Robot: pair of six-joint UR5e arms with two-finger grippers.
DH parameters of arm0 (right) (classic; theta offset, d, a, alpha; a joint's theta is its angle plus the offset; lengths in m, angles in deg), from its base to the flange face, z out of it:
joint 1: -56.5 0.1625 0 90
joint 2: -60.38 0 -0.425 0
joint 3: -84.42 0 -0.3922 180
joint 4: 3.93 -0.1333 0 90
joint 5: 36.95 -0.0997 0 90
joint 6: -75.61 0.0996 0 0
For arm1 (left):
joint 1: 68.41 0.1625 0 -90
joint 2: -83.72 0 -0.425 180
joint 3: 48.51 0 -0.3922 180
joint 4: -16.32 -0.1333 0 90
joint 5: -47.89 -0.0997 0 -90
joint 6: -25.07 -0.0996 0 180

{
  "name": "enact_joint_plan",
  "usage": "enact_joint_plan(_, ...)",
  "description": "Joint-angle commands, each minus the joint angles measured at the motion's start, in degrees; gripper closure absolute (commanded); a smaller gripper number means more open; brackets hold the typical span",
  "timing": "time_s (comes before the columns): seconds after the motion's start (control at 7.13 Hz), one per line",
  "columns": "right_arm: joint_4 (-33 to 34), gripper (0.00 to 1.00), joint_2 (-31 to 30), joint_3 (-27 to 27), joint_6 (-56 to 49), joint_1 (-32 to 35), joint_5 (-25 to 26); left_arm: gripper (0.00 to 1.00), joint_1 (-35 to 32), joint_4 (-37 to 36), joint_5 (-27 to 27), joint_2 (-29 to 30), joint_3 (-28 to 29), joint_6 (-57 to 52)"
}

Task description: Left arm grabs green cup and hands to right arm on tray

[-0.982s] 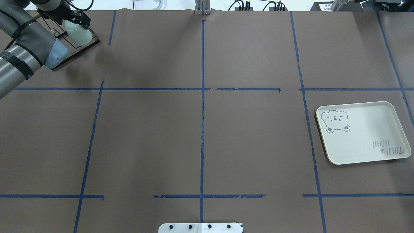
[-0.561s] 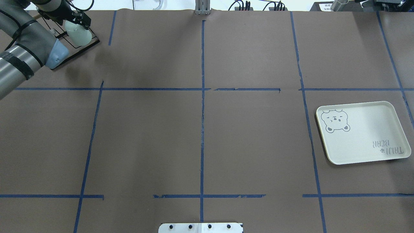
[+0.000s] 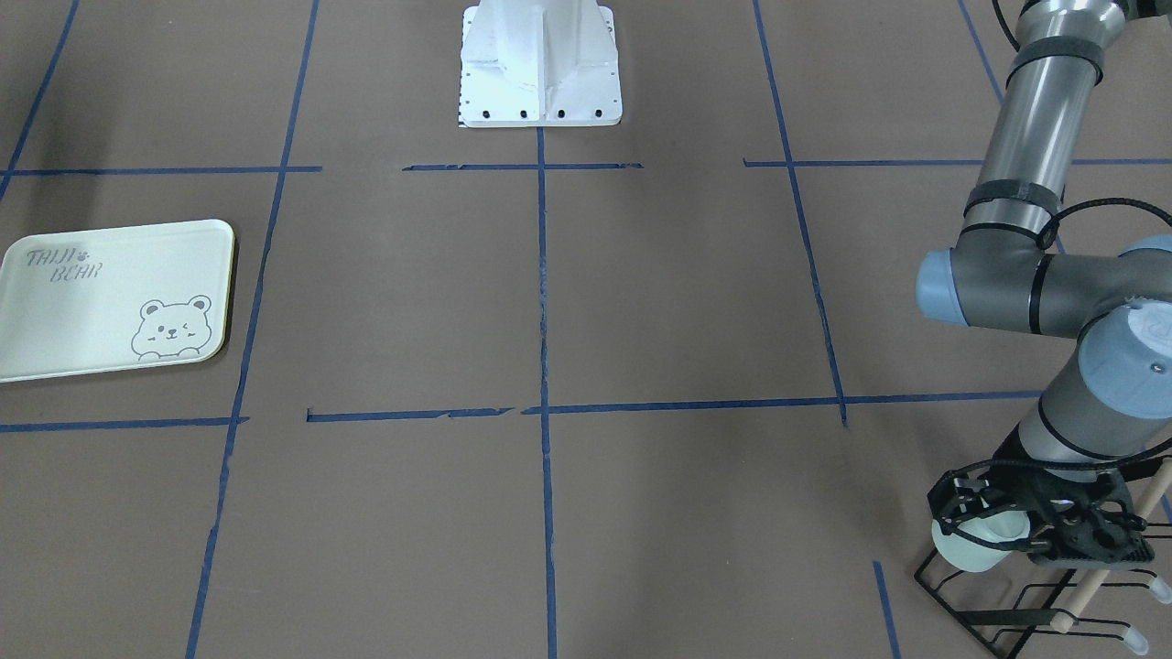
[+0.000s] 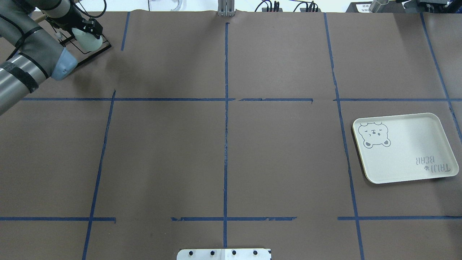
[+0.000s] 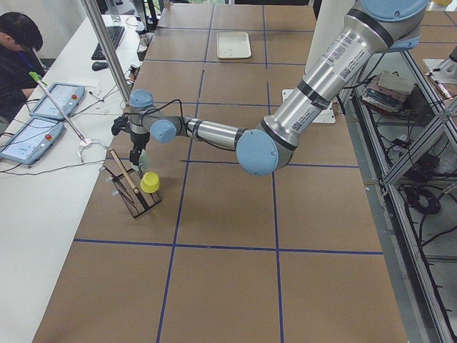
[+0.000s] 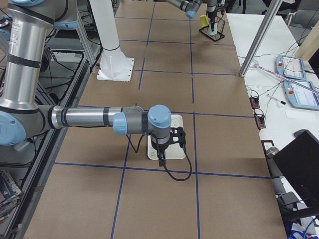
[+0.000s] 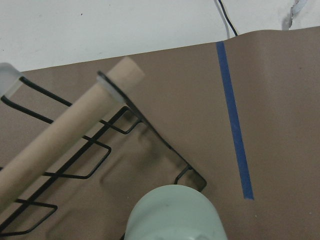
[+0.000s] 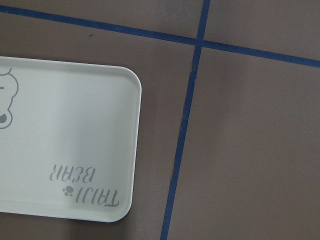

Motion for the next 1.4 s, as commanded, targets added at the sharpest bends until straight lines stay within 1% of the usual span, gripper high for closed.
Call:
enact_joint_plan(0.0,0.09,0.0,0.0,-0.02,0.0,0.0,-0.01,0.61,-0.77,-0.76,3.83,-0.04,-1.01,0.11)
enact_joint_plan(0.14,0.09,0.0,0.0,-0.02,0.0,0.0,-0.01,0.61,-1.82,-1.11,3.94,-0.04,-2.76,0.11)
enact_joint_plan(0.28,0.09,0.0,0.0,-0.02,0.0,0.0,-0.01,0.61,-3.05,-3.12,3.94,-0.48,-5.65,0.11)
enact_joint_plan(0.7,0.09,0.0,0.0,-0.02,0.0,0.0,0.08,0.6,-6.04,-11.38,3.85,-5.65,-19.16,-0.16)
enact_joint_plan(0.84,0.09,0.0,0.0,-0.02,0.0,0.0,0.08,0.6,-6.39,-14.01,3.94,-6.28,-23.82,-0.16)
enact_joint_plan(0.98,0.0,0.0,0.0,0.15,0.0,0.0,-0.01,0.56,-6.4,-15.26,3.77,-7.59,-27.96,0.37)
enact_joint_plan(1.12,0.0,0.0,0.17,0.24,0.09,-0.17,-2.27,0.55,-5.88,-14.4,3.94,-10.39,-30.61,5.85)
enact_joint_plan(1.26,0.0,0.0,0.96,0.33,1.31,-0.18,-6.73,0.57,-4.04,-12.21,3.94,-10.94,-32.38,13.48)
